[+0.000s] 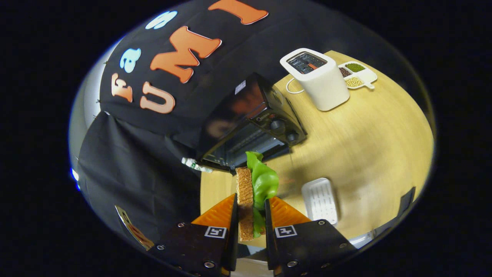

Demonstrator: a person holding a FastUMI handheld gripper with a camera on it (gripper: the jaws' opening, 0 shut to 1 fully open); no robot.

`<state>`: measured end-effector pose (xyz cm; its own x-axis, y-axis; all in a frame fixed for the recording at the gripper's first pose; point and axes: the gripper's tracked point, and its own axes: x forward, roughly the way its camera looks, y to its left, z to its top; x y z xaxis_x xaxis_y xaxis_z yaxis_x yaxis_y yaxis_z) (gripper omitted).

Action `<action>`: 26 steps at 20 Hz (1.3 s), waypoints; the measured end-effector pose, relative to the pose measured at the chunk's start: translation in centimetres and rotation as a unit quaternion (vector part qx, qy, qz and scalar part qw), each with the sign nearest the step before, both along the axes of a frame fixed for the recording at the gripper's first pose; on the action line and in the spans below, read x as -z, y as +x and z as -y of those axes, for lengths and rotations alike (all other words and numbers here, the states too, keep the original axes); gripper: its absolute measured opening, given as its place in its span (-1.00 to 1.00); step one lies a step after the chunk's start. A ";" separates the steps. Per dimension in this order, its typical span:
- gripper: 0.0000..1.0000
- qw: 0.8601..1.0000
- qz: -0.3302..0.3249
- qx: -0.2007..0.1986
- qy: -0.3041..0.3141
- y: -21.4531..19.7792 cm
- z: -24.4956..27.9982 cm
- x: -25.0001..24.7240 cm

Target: Open the toaster oven, put the food inside, and close the toaster oven door.

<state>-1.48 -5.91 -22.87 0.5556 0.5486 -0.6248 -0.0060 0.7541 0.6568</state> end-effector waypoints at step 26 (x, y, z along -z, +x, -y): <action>-0.32 0.913 0.049 0.383 0.131 14.8 -10.5 11.4</action>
<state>13.30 4.64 -34.27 0.8853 0.0992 -0.4543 0.3887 0.3785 0.8400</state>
